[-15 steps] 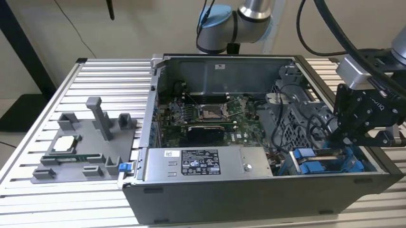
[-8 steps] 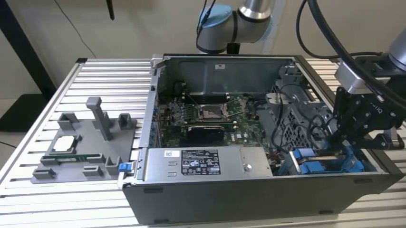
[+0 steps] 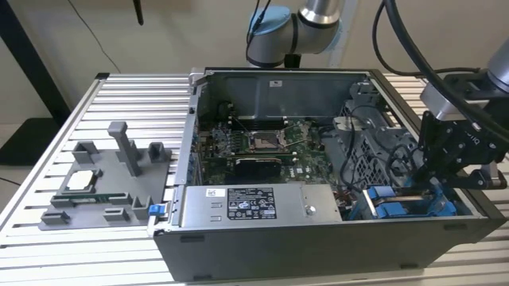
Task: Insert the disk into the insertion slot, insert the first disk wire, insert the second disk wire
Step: 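Insert the first disk wire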
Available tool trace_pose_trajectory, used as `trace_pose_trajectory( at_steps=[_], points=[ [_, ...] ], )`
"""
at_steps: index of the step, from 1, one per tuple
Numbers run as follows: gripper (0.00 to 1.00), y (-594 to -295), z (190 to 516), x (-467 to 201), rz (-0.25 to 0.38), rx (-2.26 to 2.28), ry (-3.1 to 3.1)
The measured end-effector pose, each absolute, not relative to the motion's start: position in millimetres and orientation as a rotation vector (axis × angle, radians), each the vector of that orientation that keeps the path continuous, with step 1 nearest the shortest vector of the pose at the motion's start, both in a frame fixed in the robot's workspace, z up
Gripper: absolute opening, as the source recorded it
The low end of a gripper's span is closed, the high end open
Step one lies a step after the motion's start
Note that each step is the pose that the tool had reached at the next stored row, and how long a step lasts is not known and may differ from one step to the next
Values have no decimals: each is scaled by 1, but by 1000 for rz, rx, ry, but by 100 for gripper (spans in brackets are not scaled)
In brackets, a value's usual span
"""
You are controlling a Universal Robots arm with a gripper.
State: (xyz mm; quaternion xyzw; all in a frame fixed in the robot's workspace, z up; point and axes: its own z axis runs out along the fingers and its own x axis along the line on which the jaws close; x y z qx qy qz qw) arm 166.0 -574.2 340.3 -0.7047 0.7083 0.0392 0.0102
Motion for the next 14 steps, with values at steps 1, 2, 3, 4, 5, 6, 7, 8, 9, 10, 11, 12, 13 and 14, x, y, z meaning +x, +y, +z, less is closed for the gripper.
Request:
trace_pose_trajectory(
  at_steps=[1, 2, 3, 4, 5, 6, 7, 8, 9, 10, 11, 12, 13, 14],
  points=[
    [0, -574, 340, 166, 122, -2195, 2216],
    [0, -574, 338, 166, 123, -2189, 2220],
    [0, -574, 337, 166, 124, -2183, 2225],
    [0, -574, 337, 166, 123, -2177, 2231],
    [0, -574, 336, 166, 124, -2173, 2235],
    [0, -574, 335, 166, 124, -2168, 2238],
    [0, -574, 334, 166, 122, -2164, 2244],
    [0, -574, 332, 166, 122, -2159, 2249],
    [0, -574, 331, 166, 123, -2156, 2251],
    [0, -574, 330, 166, 125, -2154, 2251],
    [100, -574, 331, 166, 125, -2154, 2251],
    [100, -574, 334, 166, 127, -2153, 2250],
    [100, -574, 338, 166, 127, -2153, 2250],
    [100, -574, 343, 166, 126, -2153, 2251]
  ],
)
